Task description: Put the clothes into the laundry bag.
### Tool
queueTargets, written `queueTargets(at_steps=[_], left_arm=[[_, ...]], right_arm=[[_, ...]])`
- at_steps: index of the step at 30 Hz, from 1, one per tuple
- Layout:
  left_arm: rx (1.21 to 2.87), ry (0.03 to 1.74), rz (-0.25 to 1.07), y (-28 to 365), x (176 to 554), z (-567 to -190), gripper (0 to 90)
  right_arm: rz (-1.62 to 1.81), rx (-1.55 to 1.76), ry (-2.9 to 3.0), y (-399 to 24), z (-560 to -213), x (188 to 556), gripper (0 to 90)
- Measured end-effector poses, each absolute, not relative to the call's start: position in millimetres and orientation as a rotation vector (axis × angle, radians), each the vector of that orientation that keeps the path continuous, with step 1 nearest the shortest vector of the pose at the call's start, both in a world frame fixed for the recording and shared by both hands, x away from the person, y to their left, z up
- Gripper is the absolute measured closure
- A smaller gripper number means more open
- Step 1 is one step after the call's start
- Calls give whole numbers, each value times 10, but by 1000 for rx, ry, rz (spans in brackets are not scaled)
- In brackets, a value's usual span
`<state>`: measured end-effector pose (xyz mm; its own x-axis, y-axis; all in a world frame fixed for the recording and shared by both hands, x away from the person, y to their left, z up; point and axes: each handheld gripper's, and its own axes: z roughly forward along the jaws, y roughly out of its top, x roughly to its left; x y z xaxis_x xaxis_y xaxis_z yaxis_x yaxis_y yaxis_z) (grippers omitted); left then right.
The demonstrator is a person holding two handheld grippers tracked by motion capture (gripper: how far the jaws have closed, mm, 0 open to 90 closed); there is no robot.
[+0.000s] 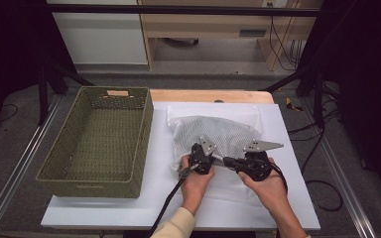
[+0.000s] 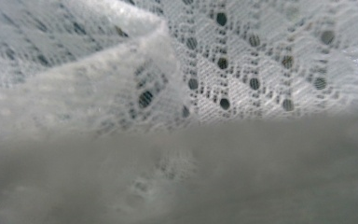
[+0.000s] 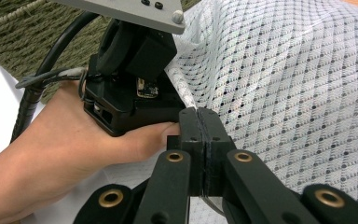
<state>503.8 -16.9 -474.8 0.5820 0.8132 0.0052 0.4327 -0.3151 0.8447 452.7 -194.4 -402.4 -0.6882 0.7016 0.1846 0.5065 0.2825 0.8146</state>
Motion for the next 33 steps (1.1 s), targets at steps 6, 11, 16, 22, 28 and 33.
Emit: queueTargets(at_steps=[6,11,16,22,28,33], left_arm=[[1946,999,559,-176,5057,-4748,900],[1935,1011,561,-191,5111,-4748,900],[1929,1014,563,-201,5145,-4750,900],[1938,1013,564,-199,5148,-4749,900],[1947,1008,555,-187,5135,-4749,900],[1955,1005,531,-143,5067,-4764,900]], right_arm=[[1361,1119,2341,-1937,-4025,4529,900],[1356,1117,2346,-1929,-4035,4536,900],[1352,1119,2345,-1924,-4042,4552,900],[1349,1121,2348,-1915,-4062,4561,900],[1348,1124,2349,-1913,-4052,4549,899],[1347,1126,2347,-1923,-4055,4558,899]])
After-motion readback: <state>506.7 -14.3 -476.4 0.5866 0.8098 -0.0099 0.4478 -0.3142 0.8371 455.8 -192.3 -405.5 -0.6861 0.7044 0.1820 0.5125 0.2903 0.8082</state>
